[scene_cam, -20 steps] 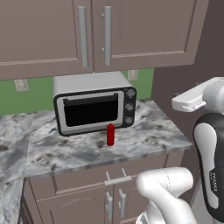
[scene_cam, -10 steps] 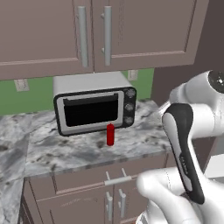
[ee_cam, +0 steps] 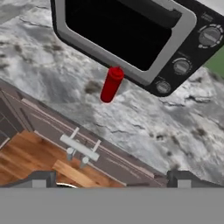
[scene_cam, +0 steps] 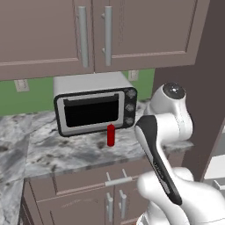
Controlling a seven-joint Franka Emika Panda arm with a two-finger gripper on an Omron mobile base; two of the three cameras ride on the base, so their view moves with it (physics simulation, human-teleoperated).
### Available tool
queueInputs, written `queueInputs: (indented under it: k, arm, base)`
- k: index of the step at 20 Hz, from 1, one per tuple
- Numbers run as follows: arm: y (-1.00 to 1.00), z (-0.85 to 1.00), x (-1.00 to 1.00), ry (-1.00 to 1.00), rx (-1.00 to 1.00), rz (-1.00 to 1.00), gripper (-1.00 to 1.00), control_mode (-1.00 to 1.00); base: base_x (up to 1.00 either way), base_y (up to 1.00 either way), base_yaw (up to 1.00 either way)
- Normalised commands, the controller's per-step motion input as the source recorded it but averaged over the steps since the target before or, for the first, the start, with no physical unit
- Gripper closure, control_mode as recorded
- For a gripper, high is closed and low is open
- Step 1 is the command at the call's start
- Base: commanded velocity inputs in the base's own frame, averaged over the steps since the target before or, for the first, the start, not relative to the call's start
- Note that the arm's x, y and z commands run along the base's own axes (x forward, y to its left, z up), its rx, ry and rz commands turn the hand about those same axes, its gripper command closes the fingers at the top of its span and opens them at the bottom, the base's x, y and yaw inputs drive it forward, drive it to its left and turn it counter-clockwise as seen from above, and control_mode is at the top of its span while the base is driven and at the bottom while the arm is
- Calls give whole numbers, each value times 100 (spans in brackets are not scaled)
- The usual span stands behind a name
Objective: Place the ketchup and condiment bottle from the counter to the top shelf of the fridge. If the existing items in the fridge are on the top shelf, move them to other shelves.
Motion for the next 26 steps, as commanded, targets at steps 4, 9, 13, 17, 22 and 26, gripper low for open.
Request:
queueInputs:
  k: [4, 9, 13, 17, 22, 26]
  arm:
    - [9, -65, 17, 0, 13, -8, -100, -100]
    - [31, -46, 44, 0, 10, -16, -100, -100]
    - [30, -35, 15, 0, 10, -21, -100, -100]
    - [4, -29, 12, 0, 12, -22, -100, -100]
    - [8, -11, 27, 0, 2, -14, -100, -100]
    - [11, -21, 36, 0, 3, -9, -100, -100]
  base:
    - [0, 0, 0]
    - [0, 0, 0]
    - [0, 0, 0]
    - [0, 0, 0]
    - [0, 0, 0]
    - [0, 0, 0]
